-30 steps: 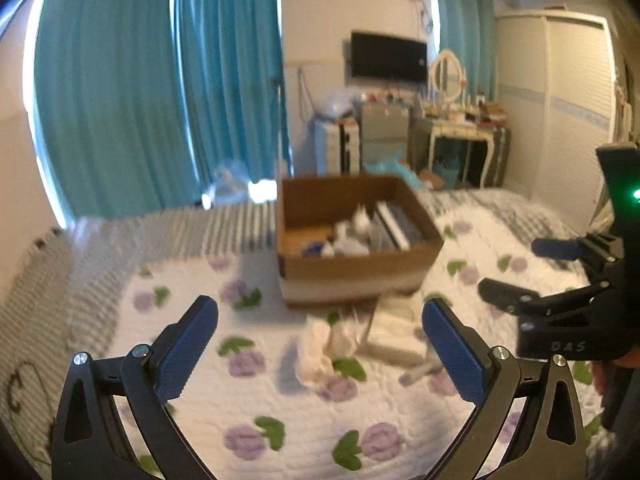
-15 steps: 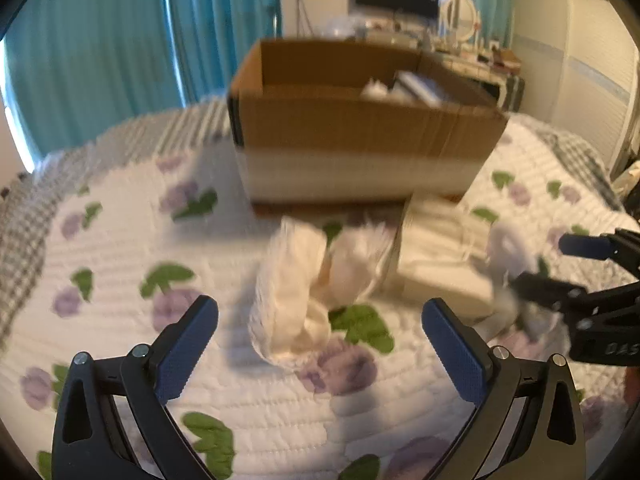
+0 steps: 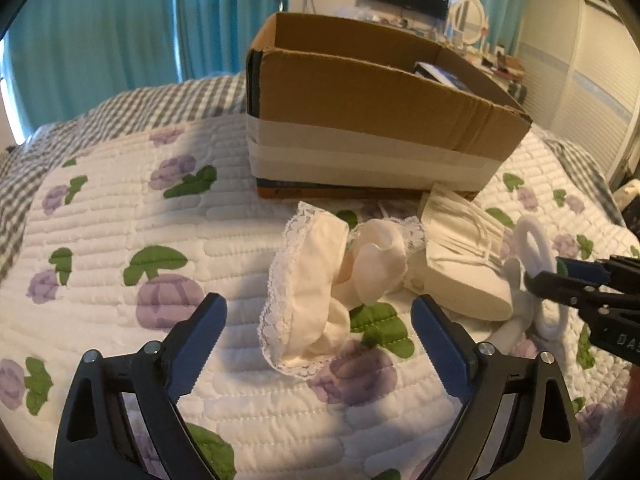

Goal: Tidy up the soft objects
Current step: 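Grasp the lace cloth with the left tool while the right grasps the leaf plush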

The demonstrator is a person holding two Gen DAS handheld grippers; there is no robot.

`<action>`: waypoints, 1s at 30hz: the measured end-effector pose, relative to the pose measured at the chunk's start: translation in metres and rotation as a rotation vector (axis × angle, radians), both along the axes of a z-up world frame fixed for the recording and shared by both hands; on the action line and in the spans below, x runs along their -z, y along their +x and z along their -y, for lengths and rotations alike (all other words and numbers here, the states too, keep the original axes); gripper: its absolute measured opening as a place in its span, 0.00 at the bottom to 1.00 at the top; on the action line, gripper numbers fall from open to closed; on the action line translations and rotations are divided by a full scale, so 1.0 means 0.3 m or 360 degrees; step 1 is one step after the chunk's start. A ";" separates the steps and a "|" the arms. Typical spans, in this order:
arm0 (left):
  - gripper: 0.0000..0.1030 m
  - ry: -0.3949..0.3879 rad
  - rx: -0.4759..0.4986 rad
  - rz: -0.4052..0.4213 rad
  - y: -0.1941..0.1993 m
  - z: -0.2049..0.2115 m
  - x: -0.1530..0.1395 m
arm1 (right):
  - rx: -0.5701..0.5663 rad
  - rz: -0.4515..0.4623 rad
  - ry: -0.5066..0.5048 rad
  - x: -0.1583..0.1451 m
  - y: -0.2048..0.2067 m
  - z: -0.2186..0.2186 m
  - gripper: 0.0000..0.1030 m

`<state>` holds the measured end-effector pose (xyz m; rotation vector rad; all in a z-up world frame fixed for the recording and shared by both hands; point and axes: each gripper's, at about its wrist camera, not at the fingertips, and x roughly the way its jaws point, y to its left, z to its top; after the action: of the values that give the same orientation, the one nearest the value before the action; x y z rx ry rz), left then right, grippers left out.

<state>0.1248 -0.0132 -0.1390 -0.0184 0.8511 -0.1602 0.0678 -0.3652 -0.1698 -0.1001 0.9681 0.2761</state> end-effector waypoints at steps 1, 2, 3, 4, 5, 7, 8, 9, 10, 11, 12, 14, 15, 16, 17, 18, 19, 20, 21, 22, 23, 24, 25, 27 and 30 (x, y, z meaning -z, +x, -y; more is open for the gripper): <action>0.71 -0.0017 0.0004 -0.0016 0.006 -0.004 0.004 | 0.0001 0.0011 0.0009 -0.006 -0.003 0.002 0.32; 0.70 -0.0031 0.0005 -0.0038 0.012 -0.008 0.011 | 0.0003 0.0021 0.0012 -0.011 -0.005 0.003 0.32; 0.65 -0.0040 0.0004 -0.0059 0.018 -0.011 0.019 | 0.0005 0.0031 0.0014 -0.017 -0.006 0.003 0.32; 0.54 -0.0049 0.0003 -0.0080 0.024 -0.015 0.027 | 0.0009 0.0044 0.0017 -0.023 -0.008 0.005 0.32; 0.49 -0.0059 0.0007 -0.0097 0.027 -0.018 0.034 | 0.0011 0.0055 0.0021 -0.029 -0.010 0.005 0.32; 0.35 -0.0067 0.0016 -0.0105 0.026 -0.018 0.039 | 0.0009 0.0075 0.0024 -0.038 -0.014 0.003 0.32; 0.31 -0.0072 0.0024 -0.0099 0.021 -0.016 0.035 | 0.0008 0.0084 0.0021 -0.040 -0.016 0.004 0.32; 0.23 -0.0073 0.0035 -0.0091 0.015 -0.014 0.029 | 0.0006 0.0091 0.0017 -0.043 -0.017 0.004 0.32; 0.20 -0.0069 0.0040 -0.0086 0.009 -0.013 0.024 | 0.0004 0.0098 0.0014 -0.045 -0.019 0.003 0.32; 0.20 -0.0058 0.0041 -0.0082 0.002 -0.012 0.018 | 0.0001 0.0101 0.0013 -0.047 -0.022 0.002 0.32; 0.18 -0.0050 0.0039 -0.0084 -0.004 -0.011 0.013 | -0.0003 0.0102 0.0019 -0.048 -0.025 0.002 0.32; 0.15 -0.0040 0.0050 -0.0084 -0.022 -0.013 -0.001 | -0.0006 0.0115 0.0043 -0.059 -0.037 0.005 0.32; 0.15 -0.0034 0.0053 -0.0078 -0.033 -0.014 -0.010 | -0.0006 0.0126 0.0048 -0.065 -0.043 0.006 0.32; 0.15 -0.0023 0.0057 -0.0068 -0.045 -0.013 -0.021 | -0.0005 0.0144 0.0059 -0.077 -0.052 0.008 0.32; 0.15 -0.0012 0.0064 -0.0052 -0.060 -0.013 -0.035 | -0.0008 0.0150 0.0079 -0.084 -0.059 0.009 0.32; 0.15 -0.0003 0.0070 -0.0033 -0.078 -0.014 -0.051 | -0.0009 0.0154 0.0113 -0.095 -0.067 0.013 0.32; 0.15 0.0003 0.0073 -0.0021 -0.089 -0.016 -0.063 | -0.0005 0.0164 0.0139 -0.108 -0.076 0.016 0.32; 0.15 0.0008 0.0077 -0.0006 -0.104 -0.017 -0.080 | -0.0004 0.0176 0.0147 -0.120 -0.083 0.017 0.32; 0.15 0.0011 0.0079 0.0008 -0.115 -0.018 -0.097 | -0.0003 0.0197 0.0146 -0.137 -0.094 0.016 0.32; 0.15 0.0011 0.0080 0.0032 -0.132 -0.021 -0.122 | -0.0003 0.0215 0.0149 -0.152 -0.103 0.015 0.32; 0.15 0.0009 0.0079 0.0048 -0.140 -0.021 -0.139 | -0.0005 0.0237 0.0163 -0.173 -0.116 0.014 0.32; 0.15 0.0005 0.0079 0.0068 -0.153 -0.022 -0.161 | -0.0011 0.0254 0.0175 -0.189 -0.127 0.013 0.32; 0.15 0.0000 0.0080 0.0093 -0.170 -0.023 -0.188 | -0.0015 0.0282 0.0182 -0.214 -0.143 0.010 0.32; 0.15 -0.0003 0.0086 0.0128 -0.190 -0.017 -0.228 | -0.0032 0.0319 0.0189 -0.253 -0.164 0.003 0.32; 0.15 -0.0009 0.0101 0.0191 -0.218 -0.006 -0.299 | -0.0052 0.0372 0.0212 -0.317 -0.189 -0.002 0.32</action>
<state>0.0592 -0.0115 -0.0492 0.0130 0.7318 -0.2214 0.0111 -0.3647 -0.0748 -0.0252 0.7147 0.3502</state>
